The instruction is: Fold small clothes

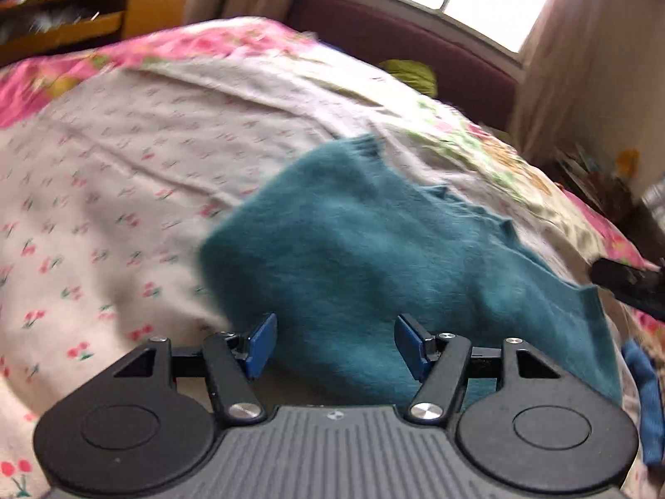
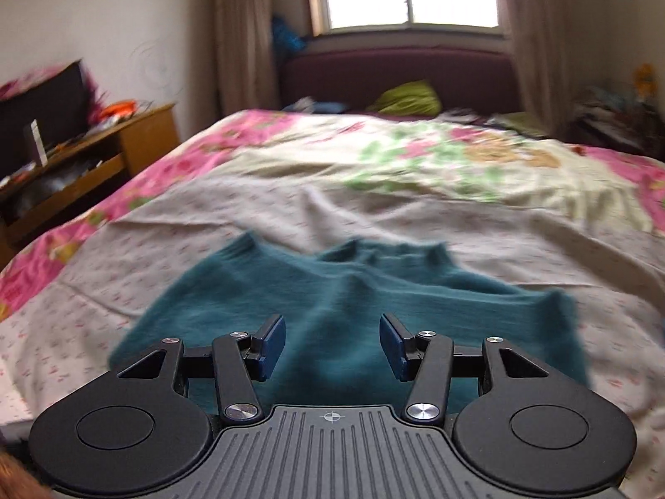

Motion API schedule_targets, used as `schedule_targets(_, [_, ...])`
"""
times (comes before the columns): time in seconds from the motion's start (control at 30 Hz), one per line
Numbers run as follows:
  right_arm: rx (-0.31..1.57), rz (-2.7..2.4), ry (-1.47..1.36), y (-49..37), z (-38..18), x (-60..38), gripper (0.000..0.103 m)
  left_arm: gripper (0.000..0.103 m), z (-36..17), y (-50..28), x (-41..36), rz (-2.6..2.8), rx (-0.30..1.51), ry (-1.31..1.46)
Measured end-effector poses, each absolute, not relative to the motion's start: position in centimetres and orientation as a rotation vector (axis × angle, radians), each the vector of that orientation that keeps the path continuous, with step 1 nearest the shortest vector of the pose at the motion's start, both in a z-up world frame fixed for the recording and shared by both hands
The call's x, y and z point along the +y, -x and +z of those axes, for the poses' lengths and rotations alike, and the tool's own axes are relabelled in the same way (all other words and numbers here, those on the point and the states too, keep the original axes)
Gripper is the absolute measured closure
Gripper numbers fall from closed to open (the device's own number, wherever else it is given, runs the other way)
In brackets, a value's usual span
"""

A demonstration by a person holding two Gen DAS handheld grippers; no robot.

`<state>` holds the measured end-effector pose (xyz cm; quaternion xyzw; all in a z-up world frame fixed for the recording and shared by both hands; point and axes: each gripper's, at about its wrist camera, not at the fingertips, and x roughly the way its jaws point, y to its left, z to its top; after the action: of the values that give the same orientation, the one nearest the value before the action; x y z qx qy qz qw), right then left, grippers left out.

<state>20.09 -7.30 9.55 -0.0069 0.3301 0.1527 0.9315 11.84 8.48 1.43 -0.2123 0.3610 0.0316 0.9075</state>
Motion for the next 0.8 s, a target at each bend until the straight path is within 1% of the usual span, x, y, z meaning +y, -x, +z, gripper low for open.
schedule_targets(0.17, [0.835, 0.442, 0.034, -24.4, 9.0, -0.8, 0.051, 0.030, -0.5, -12.5, 10.7, 0.109, 0.810, 0.581])
schedule_targets(0.43, [0.954, 0.477, 0.124, -28.8, 7.4, 5.6, 0.049, 0.030, -1.1, -12.8, 10.7, 0.074, 0.805, 0.593])
schedule_targets(0.67, [0.969, 0.457, 0.129, -28.9, 6.5, 6.2, 0.049, 0.030, -1.4, -13.3, 11.9, 0.068, 0.801, 0.659])
schedule_targets(0.8, [0.976, 0.437, 0.089, -28.6, 6.5, 5.6, 0.049, 0.030, -1.2, -13.4, 11.6, 0.071, 0.799, 0.630])
